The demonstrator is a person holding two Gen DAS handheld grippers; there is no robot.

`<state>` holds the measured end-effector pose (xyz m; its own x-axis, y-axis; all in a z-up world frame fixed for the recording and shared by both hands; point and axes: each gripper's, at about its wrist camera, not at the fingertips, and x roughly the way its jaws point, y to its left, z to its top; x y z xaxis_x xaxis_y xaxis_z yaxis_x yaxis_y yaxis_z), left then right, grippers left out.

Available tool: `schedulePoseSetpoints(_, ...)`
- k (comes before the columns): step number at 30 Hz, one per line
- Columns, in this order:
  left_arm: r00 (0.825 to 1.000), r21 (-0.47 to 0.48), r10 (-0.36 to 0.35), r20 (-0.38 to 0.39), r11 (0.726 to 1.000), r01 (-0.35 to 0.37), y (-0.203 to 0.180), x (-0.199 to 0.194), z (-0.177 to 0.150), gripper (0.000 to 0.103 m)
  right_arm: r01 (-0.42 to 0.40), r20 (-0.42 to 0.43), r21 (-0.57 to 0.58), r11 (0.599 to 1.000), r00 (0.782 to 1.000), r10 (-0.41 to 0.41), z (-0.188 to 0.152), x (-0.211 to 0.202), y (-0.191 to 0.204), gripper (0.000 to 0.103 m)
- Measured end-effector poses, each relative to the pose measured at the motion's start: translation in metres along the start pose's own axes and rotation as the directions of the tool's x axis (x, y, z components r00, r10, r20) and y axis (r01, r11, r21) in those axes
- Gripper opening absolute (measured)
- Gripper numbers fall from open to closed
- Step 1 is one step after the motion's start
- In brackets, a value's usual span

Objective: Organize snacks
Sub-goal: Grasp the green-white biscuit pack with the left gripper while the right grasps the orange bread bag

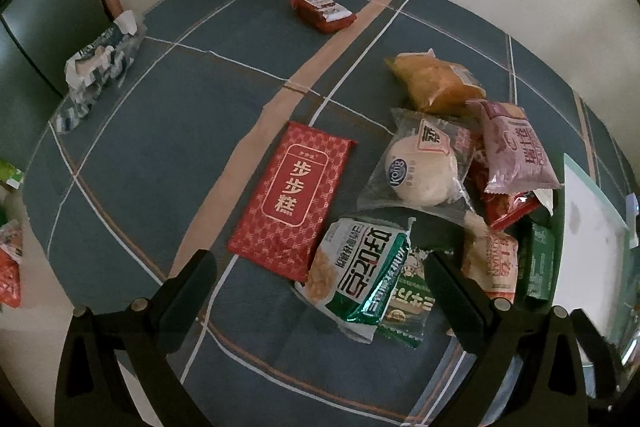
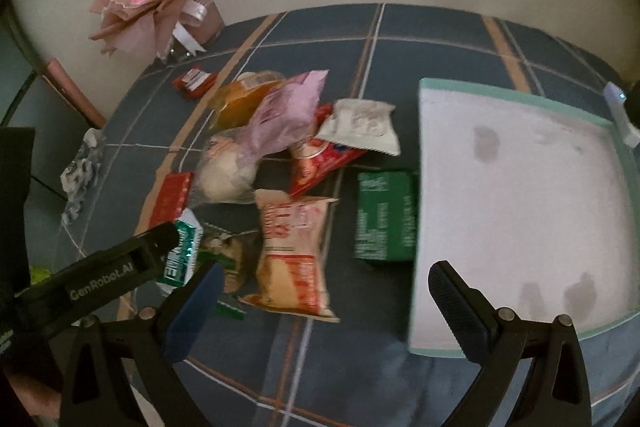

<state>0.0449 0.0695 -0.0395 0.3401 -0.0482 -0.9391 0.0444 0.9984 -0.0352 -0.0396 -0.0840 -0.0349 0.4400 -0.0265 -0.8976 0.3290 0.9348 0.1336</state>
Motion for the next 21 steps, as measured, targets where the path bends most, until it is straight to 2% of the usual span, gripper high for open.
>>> schedulePoseSetpoints(3,0.999,-0.014,-0.039,-0.019,0.999,0.038,0.003,0.005,0.002,0.096,-0.028,-0.036,0.012,1.0,0.999,0.028,-0.001,0.007,0.003,0.098)
schedulePoseSetpoints(5,0.997,-0.014,-0.065,-0.032,0.998,0.065,0.002,0.009,0.002,0.091,-0.04,-0.048,-0.002,0.999,0.998,0.04,-0.002,0.012,0.008,0.09)
schedulePoseSetpoints(7,0.996,-0.01,-0.077,-0.043,0.997,0.076,0.0,0.012,0.003,0.08,-0.032,-0.054,-0.019,0.999,0.998,0.031,-0.002,0.018,0.012,0.084)
schedulePoseSetpoints(8,0.995,-0.011,-0.083,-0.048,0.997,0.082,-0.001,0.014,0.003,0.073,-0.033,-0.057,-0.024,0.999,0.998,0.031,-0.002,0.021,0.014,0.08)
schedulePoseSetpoints(9,0.994,-0.014,-0.091,-0.056,0.996,0.091,-0.001,0.016,0.003,0.071,-0.036,-0.063,-0.029,0.999,0.997,0.034,-0.003,0.024,0.016,0.077)
schedulePoseSetpoints(11,0.99,-0.026,-0.12,-0.074,0.993,0.119,-0.001,0.023,0.003,0.066,-0.041,-0.076,-0.031,0.999,0.996,0.039,-0.005,0.027,0.02,0.064)
schedulePoseSetpoints(14,0.982,-0.049,-0.157,-0.103,0.987,0.153,-0.002,0.033,0.004,0.061,-0.038,-0.091,-0.036,0.999,0.995,0.035,-0.004,0.033,0.02,0.056)
schedulePoseSetpoints(16,0.981,-0.056,-0.154,-0.114,0.987,0.148,-0.002,0.038,0.005,0.061,-0.032,-0.098,-0.034,0.999,0.995,0.029,-0.004,0.039,0.02,0.05)
schedulePoseSetpoints(21,0.98,-0.067,-0.16,-0.117,0.986,0.153,-0.005,0.045,0.009,0.058,-0.052,-0.121,-0.018,0.999,0.991,0.049,-0.008,0.045,0.015,0.044)
